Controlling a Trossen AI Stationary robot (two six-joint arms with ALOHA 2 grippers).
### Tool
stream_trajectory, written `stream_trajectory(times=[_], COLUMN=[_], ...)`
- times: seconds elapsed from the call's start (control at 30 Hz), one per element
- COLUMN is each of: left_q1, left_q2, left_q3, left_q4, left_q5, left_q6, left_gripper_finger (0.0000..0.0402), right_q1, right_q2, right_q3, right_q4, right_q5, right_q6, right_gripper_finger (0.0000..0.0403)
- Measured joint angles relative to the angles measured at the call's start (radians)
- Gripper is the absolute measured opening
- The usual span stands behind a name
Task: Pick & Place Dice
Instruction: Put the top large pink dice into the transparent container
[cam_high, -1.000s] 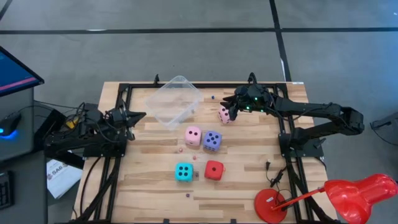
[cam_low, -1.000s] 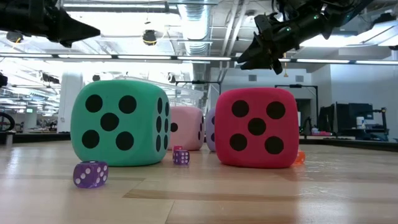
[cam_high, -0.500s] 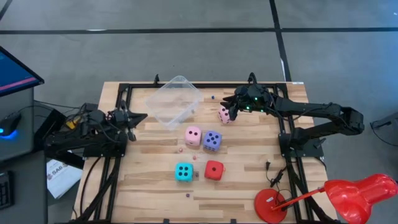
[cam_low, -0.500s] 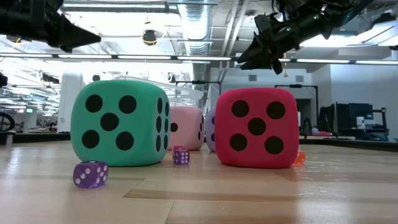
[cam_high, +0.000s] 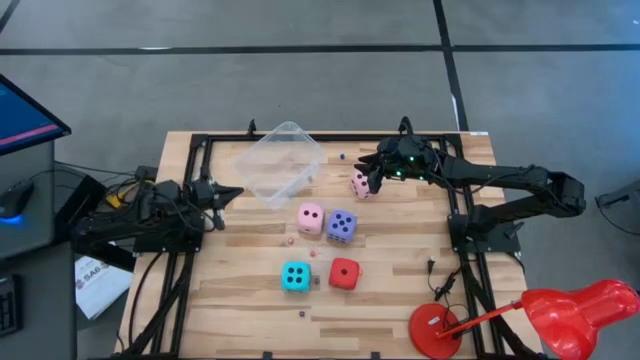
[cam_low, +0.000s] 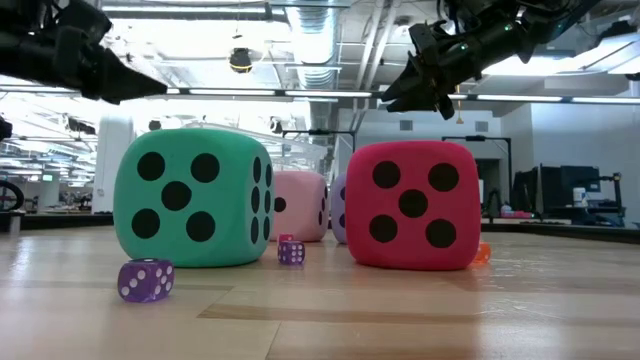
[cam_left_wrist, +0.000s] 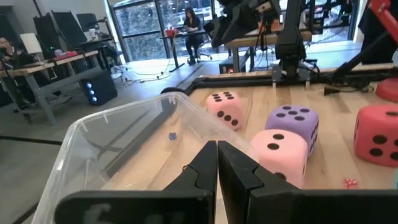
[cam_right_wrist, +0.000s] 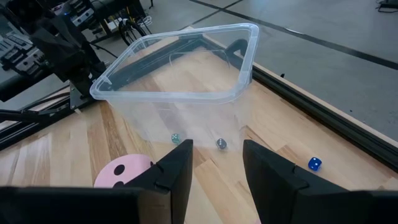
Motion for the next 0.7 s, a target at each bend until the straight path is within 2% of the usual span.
stream_trajectory(times=[0.13,0.53,0.7], left_q1=[0.0,0.0,-0.001], left_q2=[0.007,0.019,0.019], left_q3=[-0.006,-0.006,-0.007], left_q4=[-0.003,0.01,0.038], left_q5=[-0.028,-0.027,0.006], left_q6=[0.01,-0.021,-0.03], left_gripper_finger=[0.0003,0.0003,0.0003], right_q1=[0.002,0.002,0.002], right_q2=[0.0,0.0,0.0], right_q3=[0.0,0.0,0.0], right_q4=[0.0,0.0,0.0], right_q5=[0.0,0.0,0.0], right_q6=[0.0,-0.009,-0.011], right_gripper_finger=[0.0138,0.0138,0.0138])
